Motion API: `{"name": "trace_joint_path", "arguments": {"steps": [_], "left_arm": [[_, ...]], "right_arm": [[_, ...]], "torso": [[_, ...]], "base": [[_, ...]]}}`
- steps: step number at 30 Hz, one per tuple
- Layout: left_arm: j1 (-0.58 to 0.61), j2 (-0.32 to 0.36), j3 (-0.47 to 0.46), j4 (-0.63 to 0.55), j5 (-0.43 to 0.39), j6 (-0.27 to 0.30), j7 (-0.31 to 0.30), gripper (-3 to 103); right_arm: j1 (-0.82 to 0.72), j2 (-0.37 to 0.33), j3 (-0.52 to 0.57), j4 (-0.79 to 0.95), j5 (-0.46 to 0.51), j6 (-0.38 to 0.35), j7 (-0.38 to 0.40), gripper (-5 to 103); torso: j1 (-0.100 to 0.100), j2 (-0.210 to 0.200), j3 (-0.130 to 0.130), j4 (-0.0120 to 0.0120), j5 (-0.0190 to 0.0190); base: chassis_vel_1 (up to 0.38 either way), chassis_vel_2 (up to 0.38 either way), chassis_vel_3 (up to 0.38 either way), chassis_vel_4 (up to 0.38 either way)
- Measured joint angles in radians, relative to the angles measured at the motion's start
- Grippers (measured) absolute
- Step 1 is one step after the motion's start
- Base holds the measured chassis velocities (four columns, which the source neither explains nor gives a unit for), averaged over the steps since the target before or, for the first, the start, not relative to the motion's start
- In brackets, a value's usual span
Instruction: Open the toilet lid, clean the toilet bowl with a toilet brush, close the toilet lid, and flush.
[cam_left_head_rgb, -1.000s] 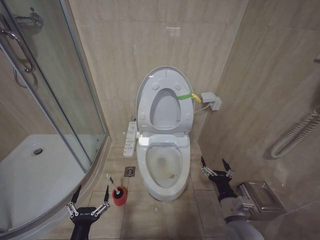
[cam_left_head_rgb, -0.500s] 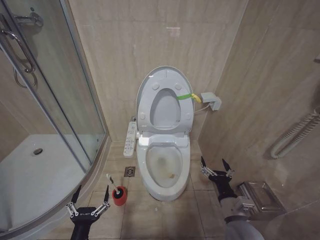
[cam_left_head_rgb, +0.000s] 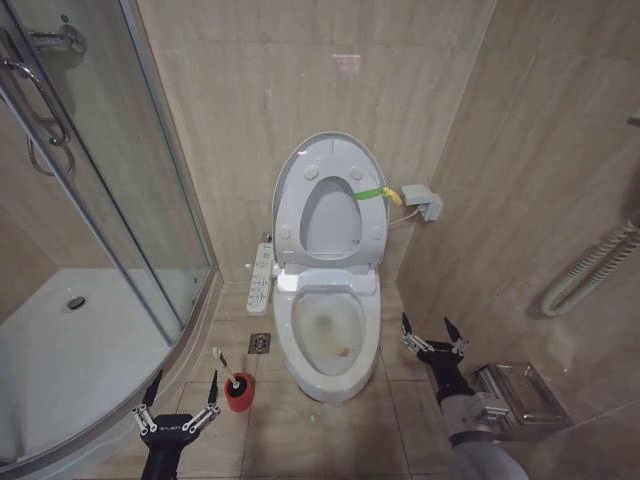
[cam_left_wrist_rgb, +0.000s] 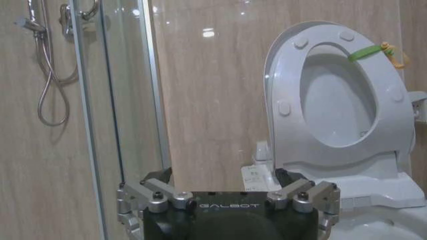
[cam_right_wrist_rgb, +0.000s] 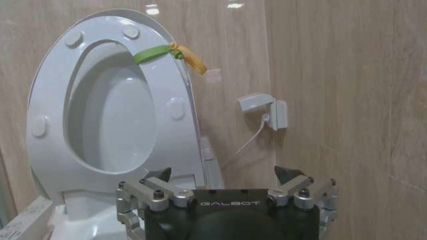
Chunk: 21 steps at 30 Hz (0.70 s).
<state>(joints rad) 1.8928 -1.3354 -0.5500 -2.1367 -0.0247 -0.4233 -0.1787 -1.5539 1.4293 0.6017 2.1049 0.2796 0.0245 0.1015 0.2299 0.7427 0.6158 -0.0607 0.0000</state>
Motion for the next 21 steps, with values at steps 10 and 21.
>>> {"name": "trace_joint_path", "arguments": {"steps": [10, 21], "left_arm": [[0.000, 0.000, 0.000, 0.000, 0.000, 0.000, 0.000, 100], [0.000, 0.000, 0.000, 0.000, 0.000, 0.000, 0.000, 100]], "right_arm": [[0.000, 0.000, 0.000, 0.000, 0.000, 0.000, 0.000, 100], [0.000, 0.000, 0.000, 0.000, 0.000, 0.000, 0.000, 100]], "torso": [[0.000, 0.000, 0.000, 0.0000, 0.0000], [0.000, 0.000, 0.000, 0.0000, 0.0000]], "base": [[0.000, 0.000, 0.000, 0.000], [0.000, 0.000, 0.000, 0.000]]}}
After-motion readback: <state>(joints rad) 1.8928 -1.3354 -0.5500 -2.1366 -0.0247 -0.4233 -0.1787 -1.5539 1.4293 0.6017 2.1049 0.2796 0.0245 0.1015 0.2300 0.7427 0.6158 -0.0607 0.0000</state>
